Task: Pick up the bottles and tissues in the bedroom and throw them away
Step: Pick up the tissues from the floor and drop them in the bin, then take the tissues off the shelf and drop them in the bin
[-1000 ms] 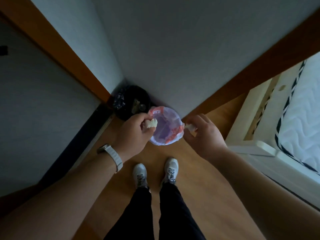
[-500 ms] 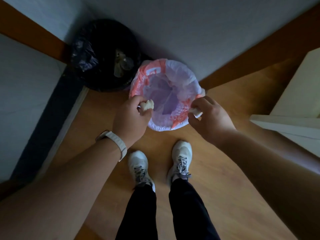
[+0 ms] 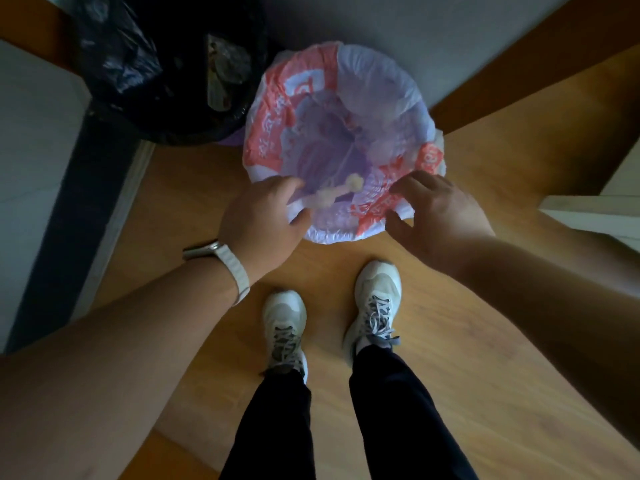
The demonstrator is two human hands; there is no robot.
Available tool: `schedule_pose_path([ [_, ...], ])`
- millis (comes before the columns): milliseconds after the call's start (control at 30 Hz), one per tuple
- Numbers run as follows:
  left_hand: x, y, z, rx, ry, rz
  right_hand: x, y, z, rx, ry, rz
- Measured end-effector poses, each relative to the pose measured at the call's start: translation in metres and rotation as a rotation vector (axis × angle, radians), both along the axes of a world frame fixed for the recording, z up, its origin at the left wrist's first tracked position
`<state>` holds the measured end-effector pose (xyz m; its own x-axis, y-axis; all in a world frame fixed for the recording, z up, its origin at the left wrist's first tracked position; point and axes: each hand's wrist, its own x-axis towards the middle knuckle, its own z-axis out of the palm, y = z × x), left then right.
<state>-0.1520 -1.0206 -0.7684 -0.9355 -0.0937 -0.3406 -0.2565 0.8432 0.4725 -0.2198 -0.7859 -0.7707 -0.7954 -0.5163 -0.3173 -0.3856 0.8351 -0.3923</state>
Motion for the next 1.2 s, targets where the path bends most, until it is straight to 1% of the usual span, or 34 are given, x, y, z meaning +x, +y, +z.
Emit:
schedule_pose_path([
  [133,0.003,-0.009,0.049,-0.035,0.034,-0.144,0.001,0.006,0.053,0.041,-0.013,0.028],
  [267,0.004,-0.024,0.111,-0.101,0.046,-0.266,0.002,0.003,0.119,0.083,0.038,0.007],
  [567,0.007,-0.027,0.299,-0.159,0.117,-0.394,0.045,-0.005,0.308,0.103,0.096,-0.037],
  [667,0.005,-0.027,0.358,-0.149,0.206,-0.434,0.059,-0.005,0.372,0.134,0.111,-0.043],
  [800,0.001,-0.025,0.427,-0.193,0.291,-0.512,0.069,0.004,0.451,0.174,0.186,-0.070],
  [900,0.001,-0.015,0.468,-0.211,0.362,-0.580,0.080,0.019,0.502,0.190,0.268,-0.116],
  [1033,0.000,0.012,0.517,-0.200,0.420,-0.702,0.101,0.046,0.555,0.246,0.324,-0.214],
  [1200,-0.003,0.073,0.567,-0.177,0.553,-0.867,0.142,0.090,0.602,0.254,0.393,-0.383],
])
